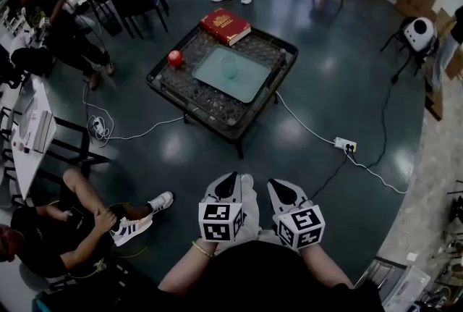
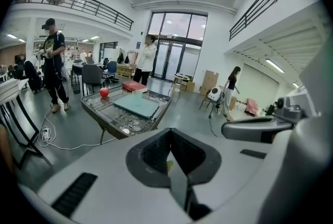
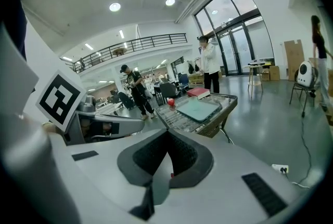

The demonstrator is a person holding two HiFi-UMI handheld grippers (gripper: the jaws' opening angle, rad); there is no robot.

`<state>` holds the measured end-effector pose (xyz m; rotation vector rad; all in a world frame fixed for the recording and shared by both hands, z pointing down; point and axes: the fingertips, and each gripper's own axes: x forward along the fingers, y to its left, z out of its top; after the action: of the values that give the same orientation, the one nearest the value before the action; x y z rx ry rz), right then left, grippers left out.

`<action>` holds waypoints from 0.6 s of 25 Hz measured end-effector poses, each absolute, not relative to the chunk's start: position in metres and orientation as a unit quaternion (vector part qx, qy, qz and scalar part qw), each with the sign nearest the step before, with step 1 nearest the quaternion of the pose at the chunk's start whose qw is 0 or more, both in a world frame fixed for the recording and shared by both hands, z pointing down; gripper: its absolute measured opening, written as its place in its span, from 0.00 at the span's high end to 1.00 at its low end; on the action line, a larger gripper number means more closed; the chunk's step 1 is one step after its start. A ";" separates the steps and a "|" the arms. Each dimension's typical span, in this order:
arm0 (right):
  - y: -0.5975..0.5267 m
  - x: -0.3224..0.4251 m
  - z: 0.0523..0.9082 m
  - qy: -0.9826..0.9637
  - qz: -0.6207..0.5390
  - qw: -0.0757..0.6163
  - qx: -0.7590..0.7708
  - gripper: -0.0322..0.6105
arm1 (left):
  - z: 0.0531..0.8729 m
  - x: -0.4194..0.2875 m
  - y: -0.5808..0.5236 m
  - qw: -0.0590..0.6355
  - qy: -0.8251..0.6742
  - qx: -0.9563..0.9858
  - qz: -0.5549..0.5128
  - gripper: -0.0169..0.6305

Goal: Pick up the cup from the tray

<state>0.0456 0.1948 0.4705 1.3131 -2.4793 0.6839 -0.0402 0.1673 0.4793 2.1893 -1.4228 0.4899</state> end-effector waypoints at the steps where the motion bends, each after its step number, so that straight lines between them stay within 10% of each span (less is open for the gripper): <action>1: 0.186 0.045 0.471 -0.851 0.236 0.128 0.451 0.95 | 0.480 -0.041 0.159 0.243 -0.520 0.799 0.179 0.96; 15: 0.062 0.027 0.465 -0.850 0.240 0.138 0.448 0.95 | 0.475 -0.055 0.035 0.253 -0.515 0.799 0.178 0.96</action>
<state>0.0267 0.0620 0.4649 1.2949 -2.4585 0.6943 -0.0550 0.0349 0.4751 2.1738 -1.4002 0.4851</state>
